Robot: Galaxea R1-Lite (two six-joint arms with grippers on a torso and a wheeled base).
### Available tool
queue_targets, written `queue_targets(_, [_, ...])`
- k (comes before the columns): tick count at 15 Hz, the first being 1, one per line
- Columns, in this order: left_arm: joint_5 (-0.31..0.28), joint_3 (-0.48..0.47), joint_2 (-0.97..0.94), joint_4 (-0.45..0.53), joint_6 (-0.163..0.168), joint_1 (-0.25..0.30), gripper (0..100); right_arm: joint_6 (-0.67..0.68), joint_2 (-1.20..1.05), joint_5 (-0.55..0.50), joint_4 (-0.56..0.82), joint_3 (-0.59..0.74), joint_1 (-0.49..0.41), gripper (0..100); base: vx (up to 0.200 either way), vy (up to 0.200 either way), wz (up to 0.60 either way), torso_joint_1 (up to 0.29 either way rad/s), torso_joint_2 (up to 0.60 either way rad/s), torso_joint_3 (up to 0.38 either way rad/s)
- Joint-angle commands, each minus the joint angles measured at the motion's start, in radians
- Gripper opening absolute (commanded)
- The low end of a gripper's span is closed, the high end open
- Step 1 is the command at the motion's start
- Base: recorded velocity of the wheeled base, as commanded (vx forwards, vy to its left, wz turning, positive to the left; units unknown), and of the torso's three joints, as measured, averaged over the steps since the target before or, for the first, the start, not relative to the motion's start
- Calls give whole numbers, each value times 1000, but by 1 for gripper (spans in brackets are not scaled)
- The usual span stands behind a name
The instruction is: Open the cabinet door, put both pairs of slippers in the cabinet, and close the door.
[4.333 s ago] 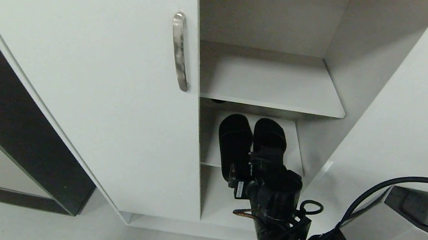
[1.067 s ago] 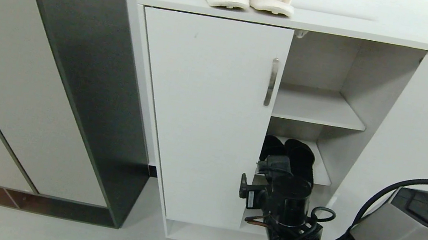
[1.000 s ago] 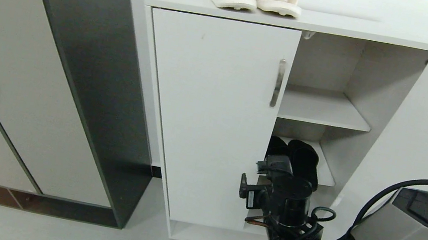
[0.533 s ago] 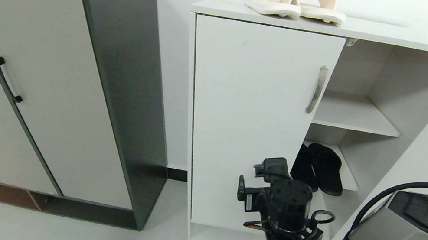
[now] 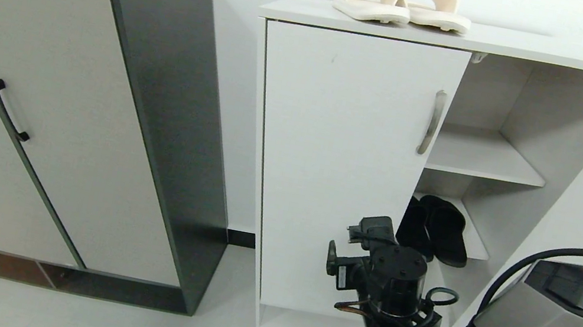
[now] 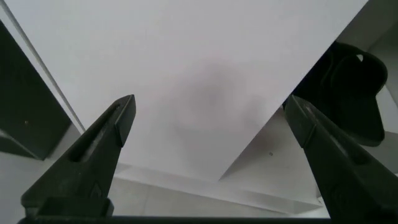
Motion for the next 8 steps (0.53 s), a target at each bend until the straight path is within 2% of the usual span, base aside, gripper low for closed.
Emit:
queue_targets(1, [0, 0, 1, 0, 0, 0, 0, -1, 10, -1, 0, 1, 0, 100, 0, 0, 0, 0, 0, 0])
queue_targets(4, [0, 0, 1, 0, 0, 0, 0, -2, 7, 0, -2, -2, 0, 100, 0, 0, 0, 0, 0, 0])
queue_targets(8, [0, 0, 1, 0, 0, 0, 0, -1, 5, 2, -2, 0, 0, 100, 0, 0, 0, 14, -189, -284])
